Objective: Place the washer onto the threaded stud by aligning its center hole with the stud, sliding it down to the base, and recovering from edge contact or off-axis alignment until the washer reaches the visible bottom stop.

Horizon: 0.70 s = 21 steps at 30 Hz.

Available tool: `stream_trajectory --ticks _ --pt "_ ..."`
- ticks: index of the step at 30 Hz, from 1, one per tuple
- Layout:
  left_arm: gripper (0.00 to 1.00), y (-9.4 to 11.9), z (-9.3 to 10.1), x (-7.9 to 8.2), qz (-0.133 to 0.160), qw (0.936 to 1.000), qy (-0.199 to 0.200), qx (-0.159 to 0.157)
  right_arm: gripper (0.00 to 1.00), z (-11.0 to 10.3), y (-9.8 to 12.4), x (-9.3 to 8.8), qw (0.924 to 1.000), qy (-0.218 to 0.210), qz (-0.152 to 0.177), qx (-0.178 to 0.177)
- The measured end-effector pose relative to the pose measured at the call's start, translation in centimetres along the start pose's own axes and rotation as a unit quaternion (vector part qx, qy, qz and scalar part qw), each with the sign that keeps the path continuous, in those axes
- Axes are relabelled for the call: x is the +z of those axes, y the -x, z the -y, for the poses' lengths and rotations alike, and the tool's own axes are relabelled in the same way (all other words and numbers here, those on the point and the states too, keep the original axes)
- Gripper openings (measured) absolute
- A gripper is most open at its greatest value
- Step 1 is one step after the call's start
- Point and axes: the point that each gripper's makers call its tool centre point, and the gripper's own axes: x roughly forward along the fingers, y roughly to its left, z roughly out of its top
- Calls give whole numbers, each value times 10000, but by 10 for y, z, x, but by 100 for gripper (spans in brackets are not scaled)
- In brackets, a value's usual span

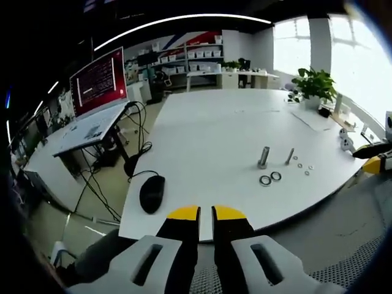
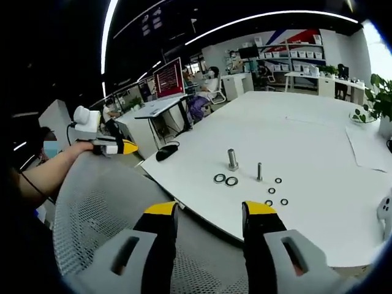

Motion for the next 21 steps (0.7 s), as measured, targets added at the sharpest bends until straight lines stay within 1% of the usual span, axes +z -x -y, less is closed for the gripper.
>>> stream_trajectory --ticks 8,21 --pt "4 0 -1 0 8 10000 15 20 43 -3 -1 0 10000 0 -19 81" --pt "4 0 -2 1 3 10000 34 51 42 -4 -1 2 9998 -23 45 176"
